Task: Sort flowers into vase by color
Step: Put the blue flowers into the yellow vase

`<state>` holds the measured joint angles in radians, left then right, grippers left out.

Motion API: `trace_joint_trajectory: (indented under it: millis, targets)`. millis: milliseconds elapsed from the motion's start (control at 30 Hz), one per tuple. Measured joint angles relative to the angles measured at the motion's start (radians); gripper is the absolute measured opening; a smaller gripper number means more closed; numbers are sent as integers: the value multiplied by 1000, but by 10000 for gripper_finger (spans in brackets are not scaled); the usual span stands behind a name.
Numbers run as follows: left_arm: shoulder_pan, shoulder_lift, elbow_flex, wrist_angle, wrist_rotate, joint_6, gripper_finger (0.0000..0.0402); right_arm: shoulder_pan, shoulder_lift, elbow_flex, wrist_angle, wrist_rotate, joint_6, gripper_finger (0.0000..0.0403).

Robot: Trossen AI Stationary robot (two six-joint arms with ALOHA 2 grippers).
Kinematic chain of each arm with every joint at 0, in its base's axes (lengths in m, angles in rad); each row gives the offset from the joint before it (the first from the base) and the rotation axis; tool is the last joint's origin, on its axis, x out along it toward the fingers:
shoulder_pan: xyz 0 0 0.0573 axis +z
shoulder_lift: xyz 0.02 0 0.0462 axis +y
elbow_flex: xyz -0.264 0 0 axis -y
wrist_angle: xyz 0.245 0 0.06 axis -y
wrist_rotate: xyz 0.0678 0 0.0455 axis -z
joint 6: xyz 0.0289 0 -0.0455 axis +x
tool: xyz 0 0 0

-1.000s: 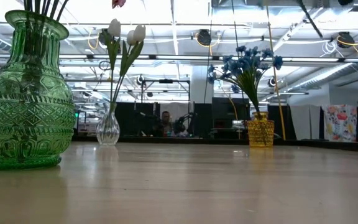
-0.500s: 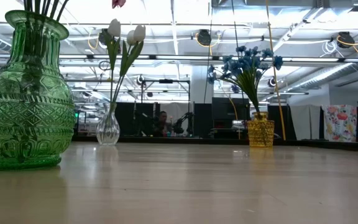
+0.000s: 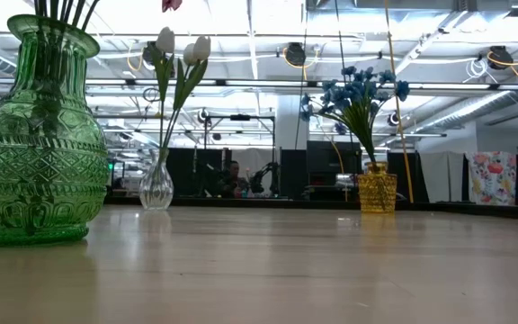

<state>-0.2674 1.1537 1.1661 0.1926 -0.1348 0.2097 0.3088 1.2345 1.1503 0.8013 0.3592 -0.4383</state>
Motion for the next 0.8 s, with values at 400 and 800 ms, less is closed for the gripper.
trace_joint_trajectory:
  millis: [400, 800]
  targets:
    - [118, 113, 16, 24, 175, -44, 242, -3, 159, -1, 158, -145, 100, 4]
    - [122, 189, 16, 77, 72, -63, 287, -41, 241, -1, 270, -178, 116, 4]
